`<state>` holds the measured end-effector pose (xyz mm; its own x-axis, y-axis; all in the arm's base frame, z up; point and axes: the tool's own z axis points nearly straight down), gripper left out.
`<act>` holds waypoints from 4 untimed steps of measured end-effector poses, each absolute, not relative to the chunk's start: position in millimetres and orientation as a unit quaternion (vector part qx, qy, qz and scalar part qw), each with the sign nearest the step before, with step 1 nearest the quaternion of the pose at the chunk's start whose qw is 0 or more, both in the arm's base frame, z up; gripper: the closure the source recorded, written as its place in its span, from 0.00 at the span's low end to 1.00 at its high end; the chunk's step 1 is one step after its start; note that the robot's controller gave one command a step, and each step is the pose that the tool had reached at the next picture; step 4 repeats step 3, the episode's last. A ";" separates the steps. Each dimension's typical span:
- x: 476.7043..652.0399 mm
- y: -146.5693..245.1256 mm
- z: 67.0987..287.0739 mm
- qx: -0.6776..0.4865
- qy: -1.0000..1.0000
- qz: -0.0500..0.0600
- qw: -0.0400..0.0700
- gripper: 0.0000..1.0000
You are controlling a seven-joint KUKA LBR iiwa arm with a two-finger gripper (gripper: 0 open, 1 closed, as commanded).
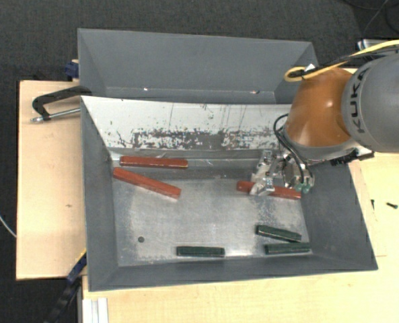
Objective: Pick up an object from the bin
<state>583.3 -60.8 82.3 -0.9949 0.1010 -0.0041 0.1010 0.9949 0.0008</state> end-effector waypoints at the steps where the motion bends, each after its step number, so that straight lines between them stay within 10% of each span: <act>1: 583.3 -60.8 82.3 0.051 0.999 0.000 0.002 0.00; 2: 583.3 -60.8 82.3 0.051 0.999 0.000 0.002 1.00; 3: 583.3 -60.8 82.3 0.051 0.999 0.000 0.002 0.00; 4: 583.3 -60.8 82.3 0.051 0.999 0.000 0.002 0.00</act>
Offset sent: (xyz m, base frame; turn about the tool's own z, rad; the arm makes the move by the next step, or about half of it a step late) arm 0.0000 0.0000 0.0000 0.0000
